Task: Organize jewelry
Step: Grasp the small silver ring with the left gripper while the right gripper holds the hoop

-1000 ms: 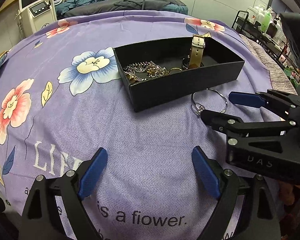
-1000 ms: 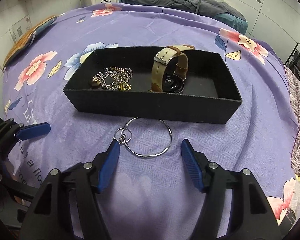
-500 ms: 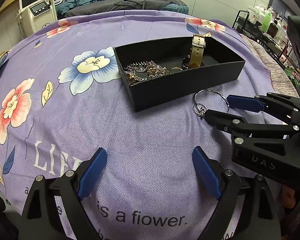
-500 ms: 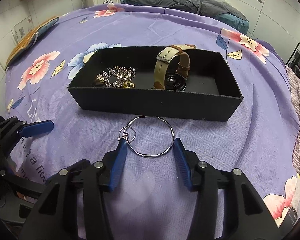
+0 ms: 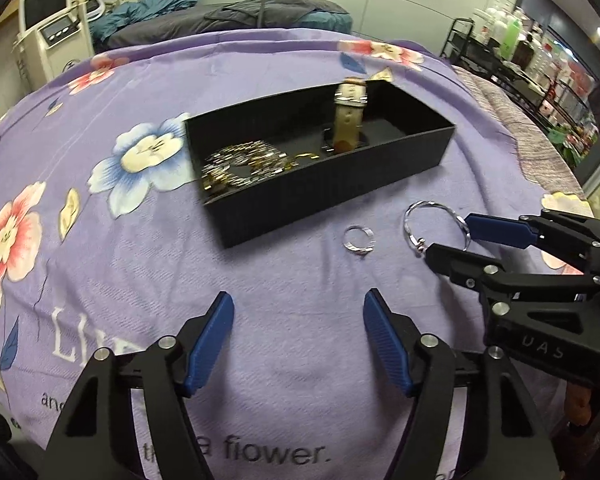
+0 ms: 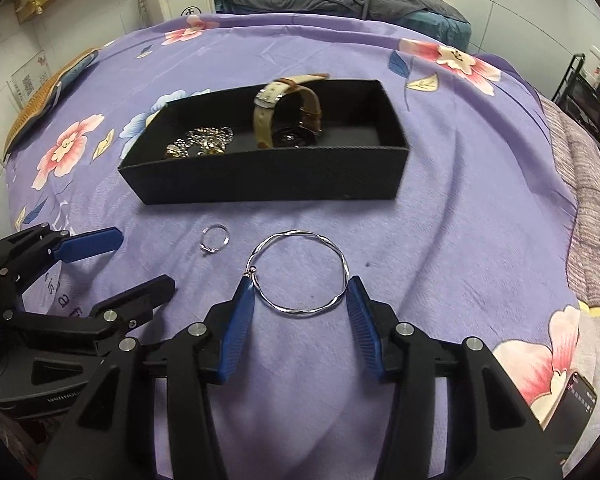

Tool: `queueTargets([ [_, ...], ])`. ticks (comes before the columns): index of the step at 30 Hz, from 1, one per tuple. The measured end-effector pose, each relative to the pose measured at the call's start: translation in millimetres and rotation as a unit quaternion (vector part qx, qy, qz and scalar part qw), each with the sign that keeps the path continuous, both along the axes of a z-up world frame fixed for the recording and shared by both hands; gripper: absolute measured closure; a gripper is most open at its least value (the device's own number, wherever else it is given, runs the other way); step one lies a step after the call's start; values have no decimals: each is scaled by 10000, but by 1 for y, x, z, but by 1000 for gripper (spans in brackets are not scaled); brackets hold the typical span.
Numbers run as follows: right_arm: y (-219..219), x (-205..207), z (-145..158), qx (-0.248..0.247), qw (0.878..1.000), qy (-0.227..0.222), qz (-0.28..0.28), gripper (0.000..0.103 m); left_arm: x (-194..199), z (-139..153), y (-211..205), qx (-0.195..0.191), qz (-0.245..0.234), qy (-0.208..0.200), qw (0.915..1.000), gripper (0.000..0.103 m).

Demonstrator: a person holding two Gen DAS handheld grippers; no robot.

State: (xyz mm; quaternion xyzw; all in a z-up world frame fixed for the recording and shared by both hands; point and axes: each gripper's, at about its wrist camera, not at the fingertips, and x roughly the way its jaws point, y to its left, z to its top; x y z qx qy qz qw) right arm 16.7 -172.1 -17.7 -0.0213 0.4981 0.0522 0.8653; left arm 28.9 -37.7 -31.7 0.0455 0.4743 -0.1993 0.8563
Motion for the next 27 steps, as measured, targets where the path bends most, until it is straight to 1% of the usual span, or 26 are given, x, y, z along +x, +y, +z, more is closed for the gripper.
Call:
queueTargets([
  [2, -4, -2, -1, -52, 10000, -8, -46, 54, 0, 2, -12, -16, -211, -60, 9998, 49],
  [4, -9, -2, -1, -113, 9998, -14, -140, 54, 0, 1, -19, -25, -369, -118, 9992, 51],
  [6, -15, -2, -2, -51, 9998, -13, -185, 54, 3, 1, -22, -85, -488, -140, 9987, 52],
  [9, -19, -3, -1, 27, 9999, -30, -127, 54, 8, -1, -26, 62, -643, -220, 9977, 55],
  [12, -20, -4, -2, 40, 9999, -57, -86, 54, 13, -2, -29, 87, -808, -308, 9962, 59],
  [15, -20, -4, -2, 60, 9999, -56, -76, 54, 16, -3, -35, 117, -946, -363, 9948, 64],
  [17, -20, -3, -2, 65, 9999, -53, -75, 54, 17, -3, -41, 142, -1034, -416, 9937, 71],
  [20, -19, -3, -2, 55, 9999, -53, -66, 54, 18, -4, -45, 142, -1081, -456, 9930, 75],
  [21, -19, -3, -2, 53, 9999, -55, -67, 54, 19, -4, -45, 115, -1066, -444, 9932, 75],
  [27, -18, -4, -2, 10, 10000, -62, -74, 54, 16, -4, -35, -43, -933, -325, 9951, 83],
])
